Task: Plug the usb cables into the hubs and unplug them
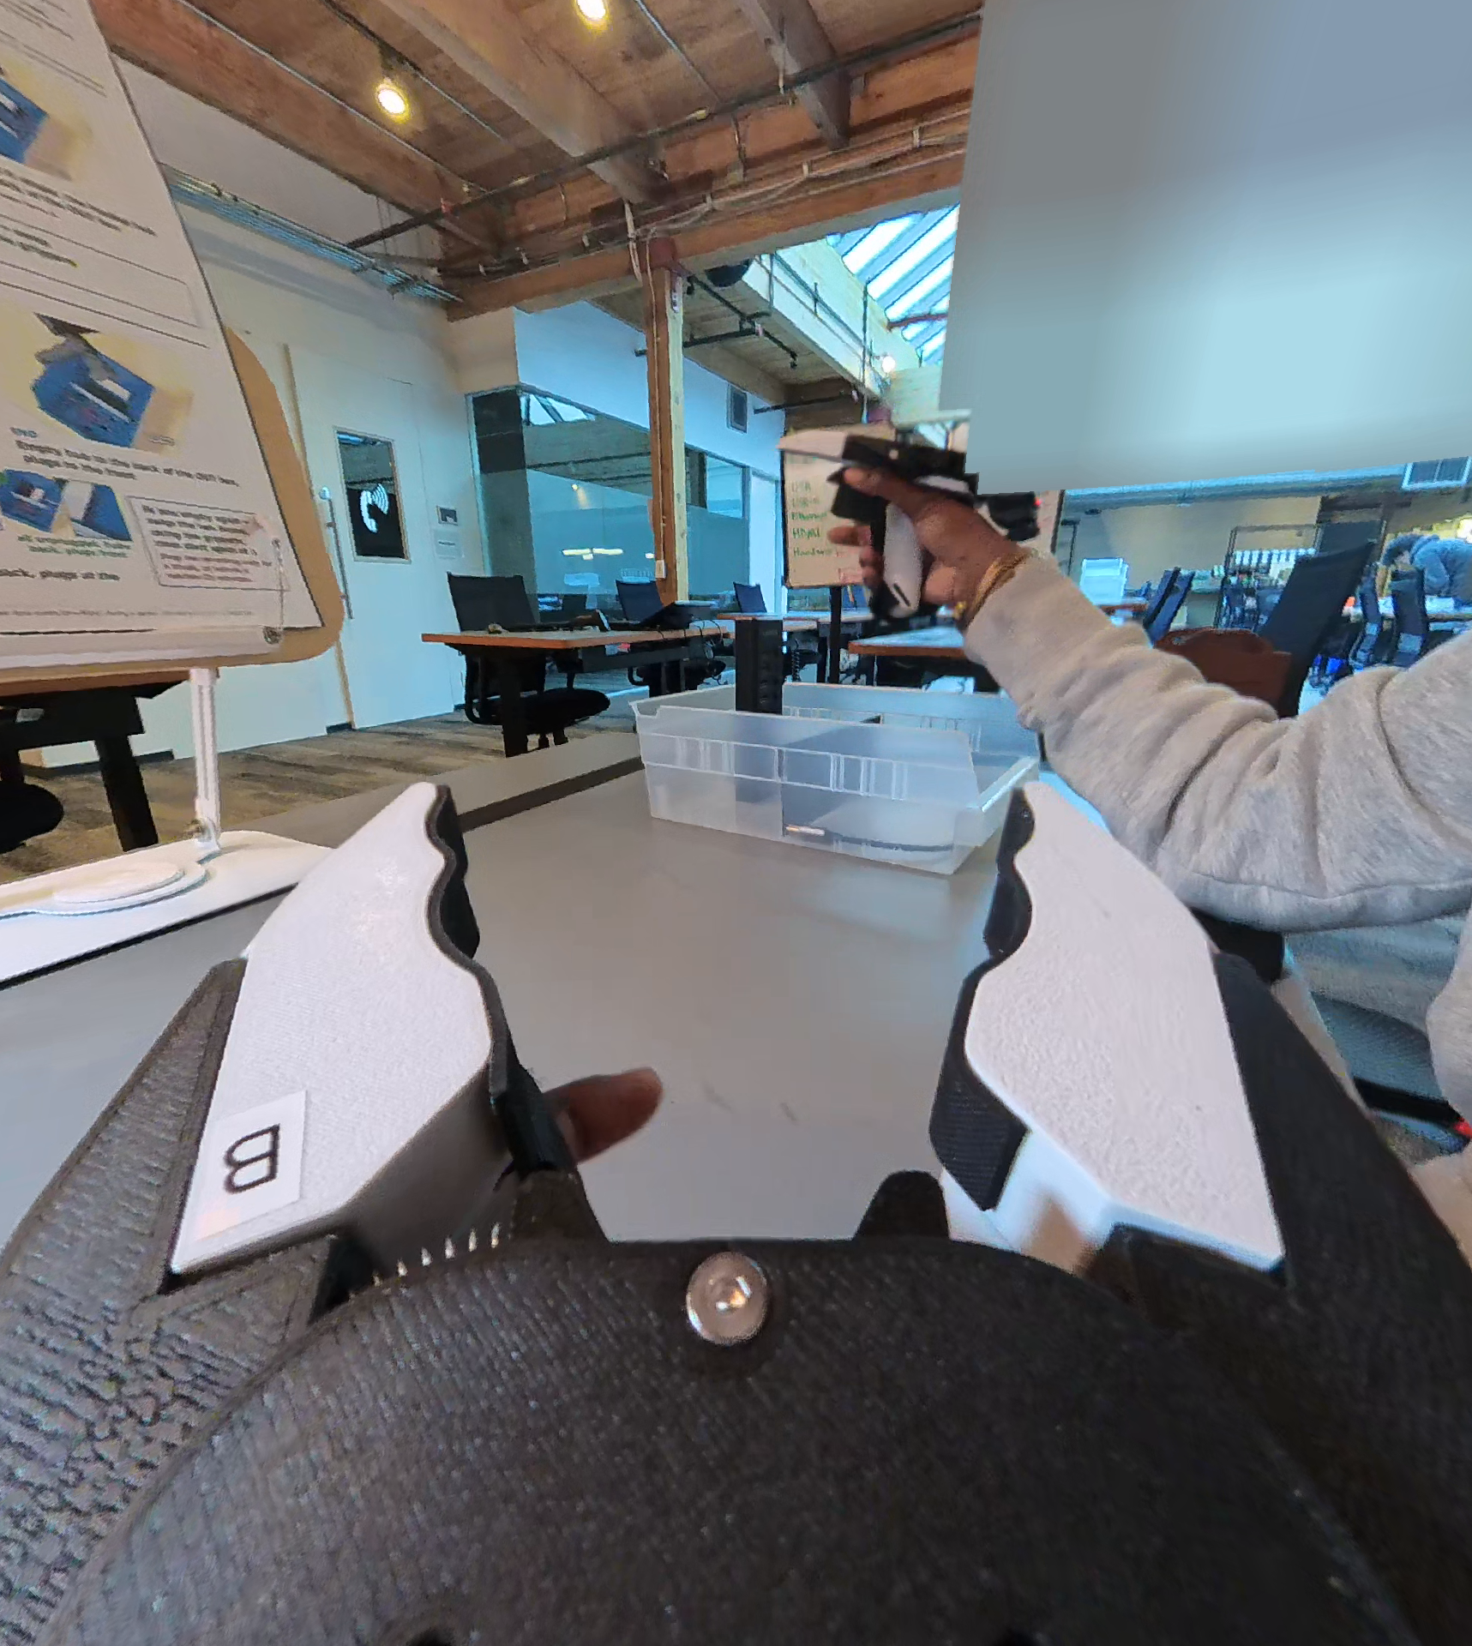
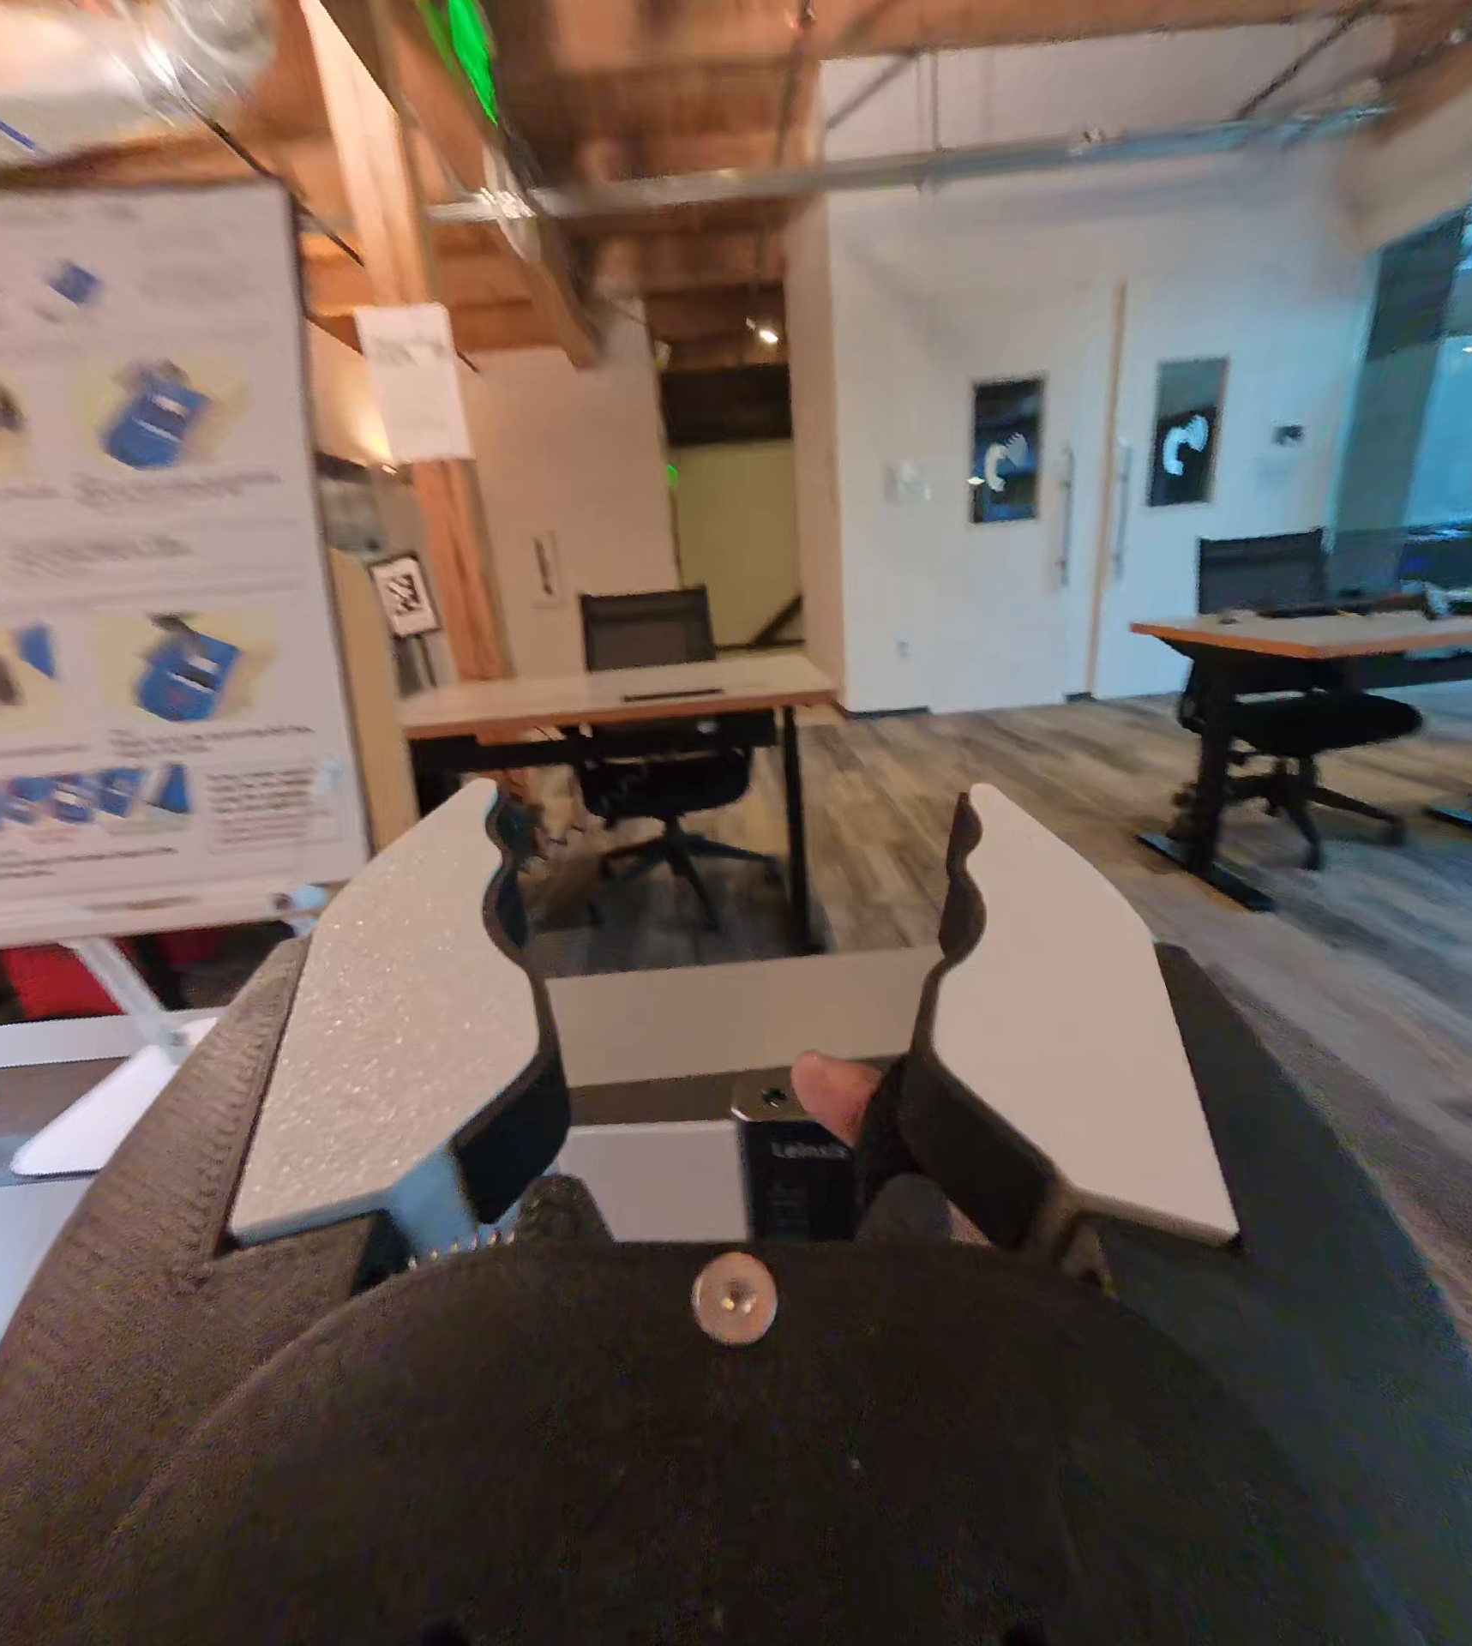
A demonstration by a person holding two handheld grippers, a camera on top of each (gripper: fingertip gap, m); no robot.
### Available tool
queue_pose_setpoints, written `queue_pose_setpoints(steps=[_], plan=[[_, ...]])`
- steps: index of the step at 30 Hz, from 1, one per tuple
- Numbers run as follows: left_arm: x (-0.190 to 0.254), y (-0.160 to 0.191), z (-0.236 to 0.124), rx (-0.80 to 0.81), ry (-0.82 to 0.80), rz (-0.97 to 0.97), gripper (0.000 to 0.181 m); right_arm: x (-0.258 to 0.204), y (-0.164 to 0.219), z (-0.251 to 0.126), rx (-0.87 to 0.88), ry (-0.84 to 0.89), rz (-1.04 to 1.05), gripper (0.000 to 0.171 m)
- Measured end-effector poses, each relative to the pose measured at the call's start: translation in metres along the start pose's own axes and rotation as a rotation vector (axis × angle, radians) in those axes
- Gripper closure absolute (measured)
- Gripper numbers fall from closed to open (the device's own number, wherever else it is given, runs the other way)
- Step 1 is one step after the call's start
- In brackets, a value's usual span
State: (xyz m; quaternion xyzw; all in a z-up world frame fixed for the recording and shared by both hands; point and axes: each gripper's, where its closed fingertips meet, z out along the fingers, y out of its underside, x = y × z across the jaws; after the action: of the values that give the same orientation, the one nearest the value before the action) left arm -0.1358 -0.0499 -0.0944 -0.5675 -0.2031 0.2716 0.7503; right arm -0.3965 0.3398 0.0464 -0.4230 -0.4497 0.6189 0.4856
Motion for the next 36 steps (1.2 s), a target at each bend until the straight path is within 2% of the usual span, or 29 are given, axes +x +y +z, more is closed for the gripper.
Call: queue_pose_setpoints(steps=[3, 8, 11, 14, 16, 18, 22, 24, 26, 31, 35, 36], plan=[[-0.004, -0.008, -0.003, 0.050, -0.017, -0.024, 0.068, -0.020, -0.012, -0.008, -0.003, -0.126, 0.024, 0.074], [0.000, -0.015, -0.004, 0.051, -0.003, -0.003, 0.068, -0.050, 0.002, -0.027, -0.171, -0.323, -0.108, 0.064], [0.006, -0.041, -0.010, 0.122, -0.013, -0.035, 0.074, -0.048, 0.006, -0.032, -0.216, -0.303, -0.224, 0.062], [-0.013, -0.076, -0.030, 0.121, -0.161, -0.020, 0.084, -0.046, 0.000, -0.033, -0.194, -0.291, -0.199, 0.060], [-0.046, -0.094, -0.058, 0.036, -0.350, 0.046, 0.092, -0.047, -0.005, -0.033, -0.164, -0.303, -0.152, 0.061], [-0.090, -0.102, -0.097, -0.119, -0.569, 0.103, 0.095, -0.047, -0.007, -0.032, -0.152, -0.305, -0.124, 0.061], [-0.168, -0.074, -0.184, -0.535, -0.859, 0.061, 0.096, -0.045, -0.006, -0.033, -0.161, -0.293, -0.160, 0.061], [-0.188, -0.044, -0.213, -0.728, -0.908, -0.060, 0.100, -0.044, -0.007, -0.033, -0.158, -0.286, -0.167, 0.061], [-0.202, -0.025, -0.229, -0.846, -0.942, -0.096, 0.102, -0.043, -0.007, -0.034, -0.151, -0.289, -0.158, 0.061], [-0.227, -0.012, -0.242, -0.948, -0.993, -0.035, 0.107, -0.041, -0.008, -0.033, -0.138, -0.284, -0.145, 0.062], [-0.237, 0.002, -0.248, -1.011, -0.995, -0.069, 0.112, -0.041, -0.007, -0.032, -0.137, -0.287, -0.149, 0.063], [-0.237, 0.008, -0.251, -1.049, -0.985, -0.094, 0.118, -0.042, -0.007, -0.032, -0.138, -0.288, -0.151, 0.063]])
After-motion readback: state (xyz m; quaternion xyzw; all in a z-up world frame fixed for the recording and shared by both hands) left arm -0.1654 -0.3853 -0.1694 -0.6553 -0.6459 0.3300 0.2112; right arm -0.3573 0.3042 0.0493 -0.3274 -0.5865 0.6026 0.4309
